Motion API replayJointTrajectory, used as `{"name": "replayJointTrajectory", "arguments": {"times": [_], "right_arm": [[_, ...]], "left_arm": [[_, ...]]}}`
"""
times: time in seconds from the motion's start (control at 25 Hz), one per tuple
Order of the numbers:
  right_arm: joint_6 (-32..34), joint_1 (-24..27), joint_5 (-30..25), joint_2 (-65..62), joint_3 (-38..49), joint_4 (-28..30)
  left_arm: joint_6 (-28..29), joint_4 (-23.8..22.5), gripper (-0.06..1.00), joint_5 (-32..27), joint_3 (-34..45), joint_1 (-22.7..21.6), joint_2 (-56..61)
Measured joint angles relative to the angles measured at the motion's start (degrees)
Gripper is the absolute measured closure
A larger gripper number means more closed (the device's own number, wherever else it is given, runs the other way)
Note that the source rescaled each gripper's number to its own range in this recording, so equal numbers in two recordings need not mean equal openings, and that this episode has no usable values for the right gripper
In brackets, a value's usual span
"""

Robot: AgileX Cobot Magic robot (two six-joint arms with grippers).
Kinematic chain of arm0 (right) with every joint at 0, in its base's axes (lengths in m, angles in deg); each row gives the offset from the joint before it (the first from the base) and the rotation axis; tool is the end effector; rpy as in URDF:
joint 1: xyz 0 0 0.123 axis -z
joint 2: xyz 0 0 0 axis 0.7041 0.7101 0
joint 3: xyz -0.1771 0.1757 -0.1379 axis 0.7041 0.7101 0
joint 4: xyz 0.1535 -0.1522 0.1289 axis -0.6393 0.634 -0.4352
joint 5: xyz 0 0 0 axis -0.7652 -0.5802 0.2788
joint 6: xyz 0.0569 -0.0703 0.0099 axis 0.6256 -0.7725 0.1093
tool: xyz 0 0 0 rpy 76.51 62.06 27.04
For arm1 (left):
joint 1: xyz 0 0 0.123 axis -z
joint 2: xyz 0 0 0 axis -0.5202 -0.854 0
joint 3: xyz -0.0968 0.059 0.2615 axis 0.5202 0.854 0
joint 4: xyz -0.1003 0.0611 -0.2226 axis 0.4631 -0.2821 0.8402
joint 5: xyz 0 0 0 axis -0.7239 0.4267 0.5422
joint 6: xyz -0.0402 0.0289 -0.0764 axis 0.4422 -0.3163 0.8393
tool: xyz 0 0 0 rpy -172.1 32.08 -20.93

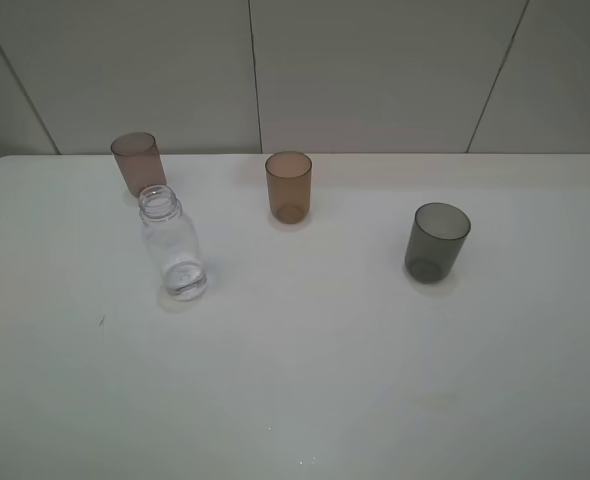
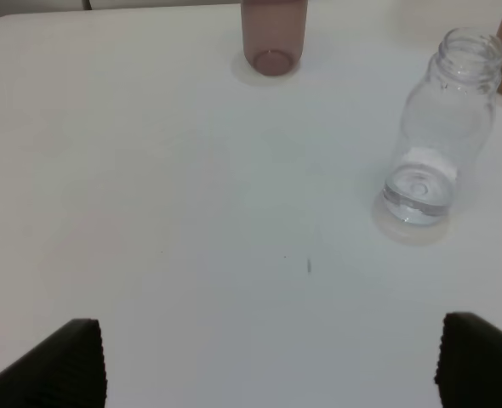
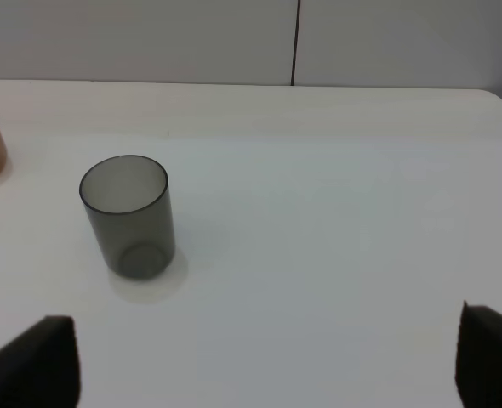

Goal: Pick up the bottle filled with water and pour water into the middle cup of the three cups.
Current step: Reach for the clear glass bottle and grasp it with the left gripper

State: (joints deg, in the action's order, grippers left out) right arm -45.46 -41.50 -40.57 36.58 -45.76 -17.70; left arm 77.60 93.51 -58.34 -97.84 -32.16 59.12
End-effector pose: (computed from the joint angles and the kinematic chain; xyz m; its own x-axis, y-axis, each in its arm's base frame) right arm -0.0079 0.0000 0.2827 -0.4397 -0.0108 -0.8981 0.0458 0.9984 -0.0344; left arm -0.0060 -0.0059 0.2782 -0.4433 0.0322 -0.8958 0.0602 0.9982 0.0061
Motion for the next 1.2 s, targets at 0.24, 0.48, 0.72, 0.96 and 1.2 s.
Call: {"name": "replayJointTrajectory", "arguments": {"times": [0.24, 0.48, 0.72, 0.96, 1.2], "right_arm": [[0.0, 0.0, 0.0, 0.0, 0.0, 0.0], [0.0, 0.0, 0.0, 0.0, 0.0, 0.0], [0.0, 0.0, 0.0, 0.0, 0.0, 0.0], [0.0, 0.0, 0.0, 0.0, 0.0, 0.0], [0.0, 0.0, 0.0, 0.0, 0.0, 0.0]], "left_arm": [[0.0, 0.0, -0.06, 0.0, 0.0, 0.0, 0.0], [0.0, 0.0, -0.06, 0.0, 0.0, 0.0, 0.0], [0.0, 0.14, -0.06, 0.0, 0.0, 0.4, 0.0], [0.0, 2.44, -0.06, 9.08, -1.5, 1.58, -6.16], [-5.0, 10.66, -0.06, 25.19, -1.5, 1.58, -22.15]]}}
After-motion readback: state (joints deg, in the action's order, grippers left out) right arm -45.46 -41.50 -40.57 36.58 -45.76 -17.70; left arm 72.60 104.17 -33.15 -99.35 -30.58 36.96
